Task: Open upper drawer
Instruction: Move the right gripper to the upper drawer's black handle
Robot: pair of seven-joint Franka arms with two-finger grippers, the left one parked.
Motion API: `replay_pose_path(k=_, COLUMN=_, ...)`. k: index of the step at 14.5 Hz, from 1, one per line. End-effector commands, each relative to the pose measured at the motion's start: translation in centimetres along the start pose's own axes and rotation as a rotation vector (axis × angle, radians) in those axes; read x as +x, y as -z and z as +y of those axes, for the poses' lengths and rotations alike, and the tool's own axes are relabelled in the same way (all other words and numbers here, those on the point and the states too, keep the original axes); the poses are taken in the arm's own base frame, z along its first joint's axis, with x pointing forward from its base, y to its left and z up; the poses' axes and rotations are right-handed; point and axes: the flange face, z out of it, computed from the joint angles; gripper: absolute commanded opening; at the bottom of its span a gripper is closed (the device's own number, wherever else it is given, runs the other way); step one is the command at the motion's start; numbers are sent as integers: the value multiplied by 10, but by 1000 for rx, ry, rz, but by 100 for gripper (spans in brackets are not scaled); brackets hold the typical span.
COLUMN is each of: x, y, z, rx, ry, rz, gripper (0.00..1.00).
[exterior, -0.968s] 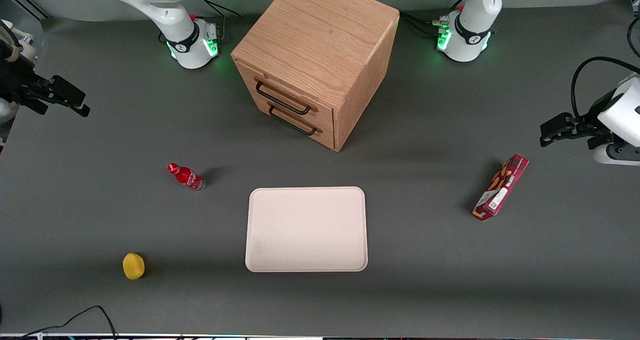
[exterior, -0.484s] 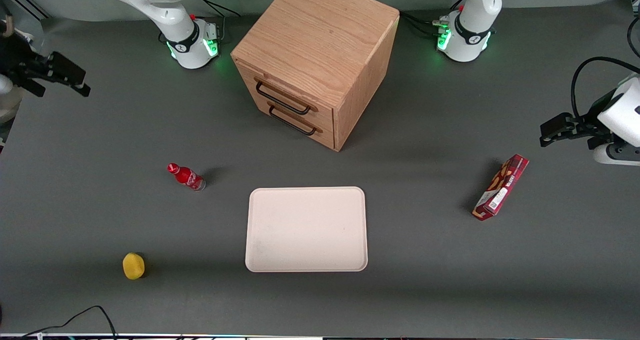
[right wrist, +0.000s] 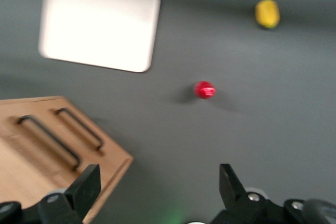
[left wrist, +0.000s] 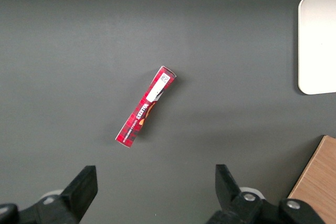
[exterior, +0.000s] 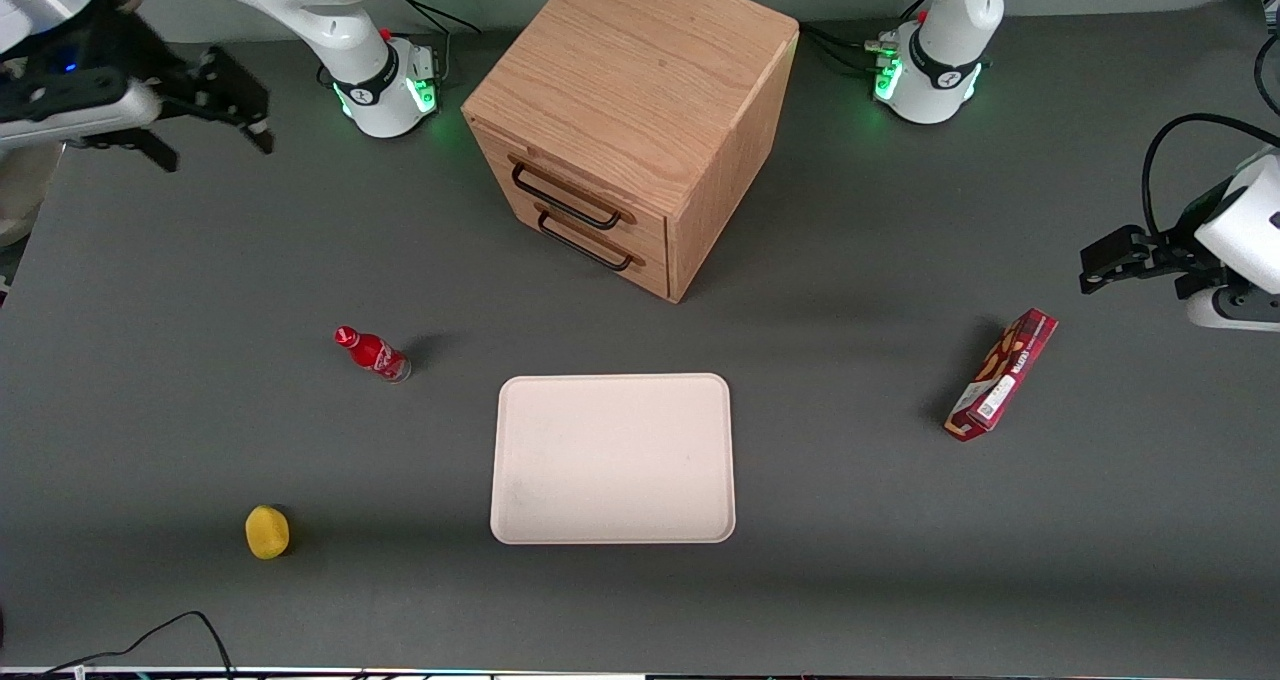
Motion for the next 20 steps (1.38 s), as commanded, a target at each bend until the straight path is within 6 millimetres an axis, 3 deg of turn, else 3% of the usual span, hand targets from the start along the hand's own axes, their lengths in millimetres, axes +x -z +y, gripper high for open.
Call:
replay_pose_path(k=1, x=13, y=4, z=-10, rx=144, ry=37, rz=0, gripper=100)
replay_pose_path(k=5, x=43, y=-26, z=-65, rx=189, ry=259, rz=-14, gripper=100)
replay_pose_path(k=8, x=59, y=-57, z=-79, rx=237, ry=569, rz=-29, gripper=100)
replay_pose_path(k=11, x=68, y=-95, z=-98, rx=292, ry=759, rz=-82, gripper=100)
replay_pose_path(k=13, x=71, y=-124, z=-115, rx=372, ry=784, rz=-131, gripper=100)
replay_pose_path(k=20, x=66, y=-225, z=-126, rx=428, ry=689, rz=-197, gripper=100)
